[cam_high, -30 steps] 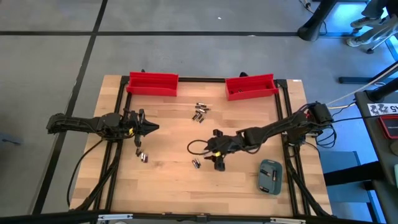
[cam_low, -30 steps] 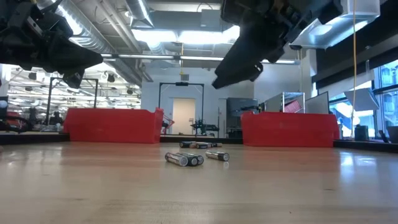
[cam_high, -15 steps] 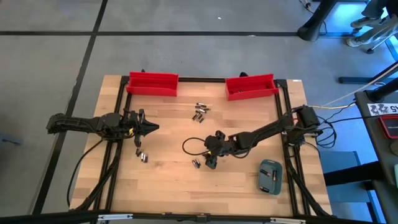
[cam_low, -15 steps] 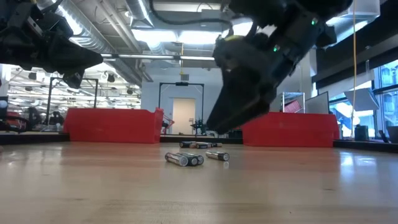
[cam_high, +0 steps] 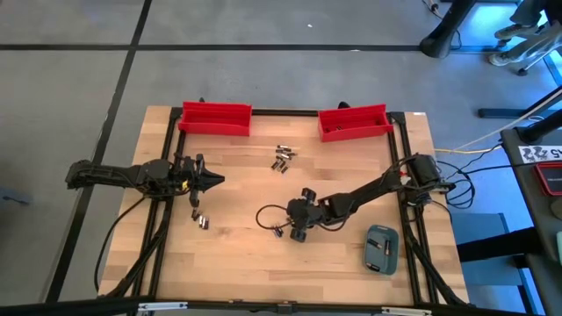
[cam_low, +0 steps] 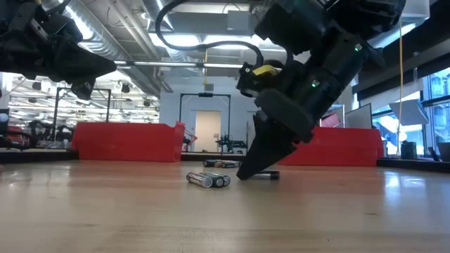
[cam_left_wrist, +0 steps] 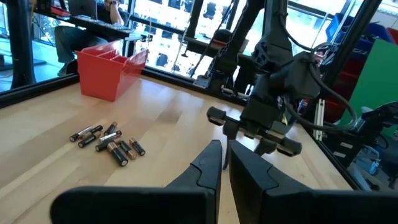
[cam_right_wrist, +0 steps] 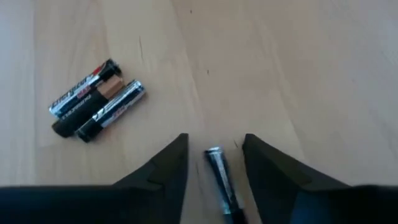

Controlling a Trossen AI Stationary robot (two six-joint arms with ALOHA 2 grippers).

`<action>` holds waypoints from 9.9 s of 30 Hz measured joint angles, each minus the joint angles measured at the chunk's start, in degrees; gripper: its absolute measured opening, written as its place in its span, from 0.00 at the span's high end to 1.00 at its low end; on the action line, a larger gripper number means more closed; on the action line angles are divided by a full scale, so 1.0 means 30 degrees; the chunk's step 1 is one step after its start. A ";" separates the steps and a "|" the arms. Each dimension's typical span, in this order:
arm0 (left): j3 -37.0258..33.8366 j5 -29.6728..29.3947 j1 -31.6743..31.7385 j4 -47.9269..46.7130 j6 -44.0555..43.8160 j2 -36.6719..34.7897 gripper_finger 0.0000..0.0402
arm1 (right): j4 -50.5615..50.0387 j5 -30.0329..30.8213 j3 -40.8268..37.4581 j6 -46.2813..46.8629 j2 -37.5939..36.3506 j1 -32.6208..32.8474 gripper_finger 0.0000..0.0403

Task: Sort batteries
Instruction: Put the small silver battery into the left red bin

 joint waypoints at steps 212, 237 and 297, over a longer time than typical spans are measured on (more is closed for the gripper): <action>1.6389 -0.6185 0.5447 -0.8207 0.1404 2.1329 0.94 | -0.0067 0.2359 -0.0164 -0.8479 -0.9633 -0.4163 0.63; 2.3401 0.2818 2.1892 -2.0192 0.3236 3.0715 0.94 | -0.1903 0.7826 -0.0164 -0.8605 -0.9631 -0.1756 0.65; 0.5420 -0.1817 0.2068 0.1385 0.1047 1.0547 0.77 | -0.0147 0.0024 -0.0135 -0.6057 -0.9331 -0.1807 0.65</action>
